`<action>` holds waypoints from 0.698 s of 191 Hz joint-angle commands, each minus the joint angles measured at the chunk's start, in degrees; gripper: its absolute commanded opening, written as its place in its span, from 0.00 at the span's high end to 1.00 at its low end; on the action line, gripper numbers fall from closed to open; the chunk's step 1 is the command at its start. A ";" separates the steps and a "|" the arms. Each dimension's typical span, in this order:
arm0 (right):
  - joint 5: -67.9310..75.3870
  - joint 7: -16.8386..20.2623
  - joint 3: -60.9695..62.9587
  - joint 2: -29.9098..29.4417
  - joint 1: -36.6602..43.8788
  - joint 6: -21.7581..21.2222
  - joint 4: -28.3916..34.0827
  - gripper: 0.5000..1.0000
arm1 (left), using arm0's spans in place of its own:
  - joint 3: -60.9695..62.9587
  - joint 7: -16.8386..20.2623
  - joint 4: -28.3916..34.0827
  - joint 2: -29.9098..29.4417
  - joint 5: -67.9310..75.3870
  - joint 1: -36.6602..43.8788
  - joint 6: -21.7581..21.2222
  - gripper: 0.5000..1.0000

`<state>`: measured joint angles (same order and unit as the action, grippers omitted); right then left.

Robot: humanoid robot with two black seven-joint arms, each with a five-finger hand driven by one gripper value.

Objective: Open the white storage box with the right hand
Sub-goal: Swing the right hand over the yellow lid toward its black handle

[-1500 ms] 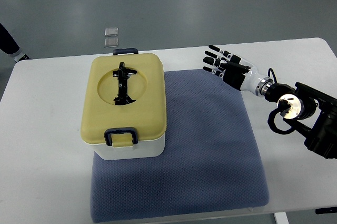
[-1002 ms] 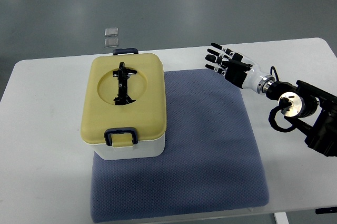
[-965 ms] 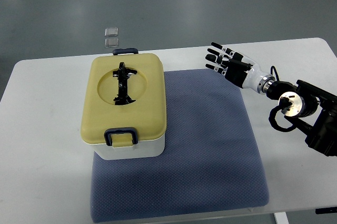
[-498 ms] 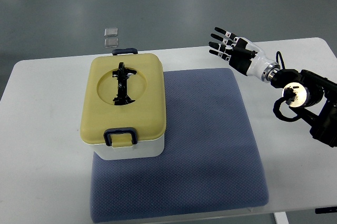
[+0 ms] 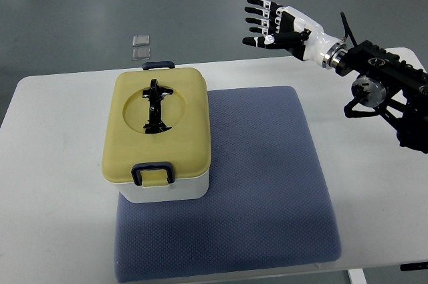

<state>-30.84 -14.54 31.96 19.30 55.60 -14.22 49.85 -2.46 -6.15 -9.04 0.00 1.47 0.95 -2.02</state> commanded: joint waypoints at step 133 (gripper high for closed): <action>-52.92 -18.95 -24.49 -7.18 36.95 -8.72 7.72 0.13 | 0.00 0.00 0.08 0.00 0.03 0.01 0.00 0.00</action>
<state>-82.50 -33.49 12.68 14.89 87.90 -23.24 57.49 -2.46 -6.15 -9.05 0.00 1.49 0.96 -2.02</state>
